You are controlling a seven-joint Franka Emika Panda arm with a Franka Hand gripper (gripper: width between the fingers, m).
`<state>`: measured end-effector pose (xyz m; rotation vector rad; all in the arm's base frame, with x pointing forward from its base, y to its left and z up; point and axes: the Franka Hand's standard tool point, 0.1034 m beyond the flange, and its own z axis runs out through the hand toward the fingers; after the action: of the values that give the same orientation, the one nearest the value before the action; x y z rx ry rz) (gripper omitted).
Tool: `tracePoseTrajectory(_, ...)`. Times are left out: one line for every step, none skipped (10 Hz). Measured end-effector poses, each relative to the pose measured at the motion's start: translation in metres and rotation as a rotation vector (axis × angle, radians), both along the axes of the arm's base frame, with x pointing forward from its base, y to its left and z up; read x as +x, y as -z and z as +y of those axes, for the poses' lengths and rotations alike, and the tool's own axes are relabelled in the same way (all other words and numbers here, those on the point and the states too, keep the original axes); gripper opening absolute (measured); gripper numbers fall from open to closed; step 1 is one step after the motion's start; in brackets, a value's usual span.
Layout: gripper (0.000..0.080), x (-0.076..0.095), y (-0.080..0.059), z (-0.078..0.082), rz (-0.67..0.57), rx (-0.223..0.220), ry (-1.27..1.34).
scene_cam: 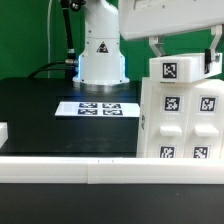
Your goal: Assemble cabinet
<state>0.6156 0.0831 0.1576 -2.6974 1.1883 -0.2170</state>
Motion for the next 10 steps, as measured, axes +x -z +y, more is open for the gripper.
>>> tracePoseTrajectory(0.0560,-0.0003,0.0003,0.0004,0.011,0.026,0.097)
tracePoseTrajectory(0.0560,-0.0005,0.0003,0.0019,0.020,0.048,0.175)
tracePoseTrajectory(0.0560,-0.0005,0.0002,0.0022,0.027,0.061,0.232)
tracePoseTrajectory(0.0560,-0.0005,0.0001,0.0027,0.039,0.089,0.330)
tracePoseTrajectory(0.0560,-0.0005,0.0000,0.0031,0.049,0.104,0.407)
tracePoseTrajectory(0.0560,-0.0005,0.0002,0.0026,0.053,0.113,0.437)
tracePoseTrajectory(0.0560,-0.0004,0.0001,0.0025,0.062,0.135,0.506)
tracePoseTrajectory(0.0560,-0.0005,0.0004,0.0020,0.066,0.144,0.519)
tracePoseTrajectory(0.0560,-0.0004,0.0001,0.0026,0.075,0.166,0.582)
tracePoseTrajectory(0.0635,-0.0007,0.0007,0.0039,0.078,0.171,0.594)
